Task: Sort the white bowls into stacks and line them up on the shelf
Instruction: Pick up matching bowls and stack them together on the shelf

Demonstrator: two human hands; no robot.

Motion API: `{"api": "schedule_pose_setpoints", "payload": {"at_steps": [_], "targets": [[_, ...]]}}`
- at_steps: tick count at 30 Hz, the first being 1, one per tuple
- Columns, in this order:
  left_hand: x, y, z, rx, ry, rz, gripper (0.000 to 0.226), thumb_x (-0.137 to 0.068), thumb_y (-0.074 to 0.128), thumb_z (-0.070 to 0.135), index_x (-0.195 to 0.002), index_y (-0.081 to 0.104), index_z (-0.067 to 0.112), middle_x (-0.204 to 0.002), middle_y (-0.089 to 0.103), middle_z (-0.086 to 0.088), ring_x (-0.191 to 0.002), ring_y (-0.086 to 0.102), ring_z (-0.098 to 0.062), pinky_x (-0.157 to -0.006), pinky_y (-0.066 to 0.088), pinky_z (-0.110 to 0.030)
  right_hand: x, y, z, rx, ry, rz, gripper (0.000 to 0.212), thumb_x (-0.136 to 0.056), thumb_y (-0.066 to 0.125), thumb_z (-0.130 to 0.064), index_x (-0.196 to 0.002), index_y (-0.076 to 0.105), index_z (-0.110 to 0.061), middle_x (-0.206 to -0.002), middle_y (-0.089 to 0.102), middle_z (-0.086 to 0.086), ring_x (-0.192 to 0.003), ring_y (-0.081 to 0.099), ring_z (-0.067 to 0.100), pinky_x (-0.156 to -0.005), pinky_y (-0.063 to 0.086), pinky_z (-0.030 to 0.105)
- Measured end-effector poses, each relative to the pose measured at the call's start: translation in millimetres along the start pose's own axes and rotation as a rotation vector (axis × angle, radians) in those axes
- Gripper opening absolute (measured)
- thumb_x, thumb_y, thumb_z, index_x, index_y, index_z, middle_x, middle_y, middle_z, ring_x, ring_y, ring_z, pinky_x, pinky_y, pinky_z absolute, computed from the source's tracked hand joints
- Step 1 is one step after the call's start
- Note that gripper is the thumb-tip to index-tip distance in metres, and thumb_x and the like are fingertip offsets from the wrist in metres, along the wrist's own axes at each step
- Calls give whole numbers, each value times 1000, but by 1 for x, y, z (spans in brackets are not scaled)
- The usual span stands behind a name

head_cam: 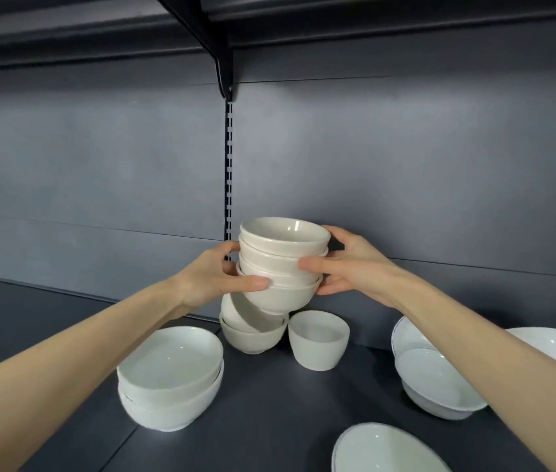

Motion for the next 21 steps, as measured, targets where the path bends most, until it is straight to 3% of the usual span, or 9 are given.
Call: {"api": "schedule_pose_setpoints", "payload": {"at_steps": [3,7,12,17,21], "targets": [[-16,-18,-10,-43,10,-21,61,-72,82,14,-122,48,24,-106,72,-3,-97,68,-11,-67,50,-9,-20,14,7,-28,24,28,64,-74,81,-21,-129,48,-33,-111,70,4,-94,71,20,-85,58,43],[-38,-33,-22,-124,73,-34,58,-67,85,16,-117,57,20,-97,70,-2,-80,66,-7,-69,52,-13,-36,26,14,-19,35,82,70,-72,82,-19,-132,47,-34,-111,70,3,-96,71,18,-85,58,42],[-56,-41,-42,-116,120,-87,64,-64,87,16,-121,57,18,-110,69,-3,-100,66,-17,-86,54,-25,-42,37,27,-55,66,141,74,-72,82,-16,-134,46,-31,-111,70,6,-95,71,21,-84,58,44],[-65,-44,-61,-65,110,-117,85,-48,92,34,-124,56,22,-112,69,5,-105,65,-9,-93,52,-29,-47,43,34,-50,85,163,75,-72,82,-14,-135,46,-30,-109,71,6,-94,72,20,-81,59,41],[-63,-41,-69,-7,82,-122,76,-60,90,19,-127,54,22,-115,68,5,-105,66,-11,-91,54,-31,-48,46,39,-51,94,165,74,-72,82,-12,-133,47,-31,-108,71,7,-93,72,21,-81,59,42]]}}
Point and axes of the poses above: each hand's wrist, its own x-axis away from the middle knuckle, its own y-axis out of the palm, z = x × y, the point moved 2 cm from there along -x, towards the middle knuckle
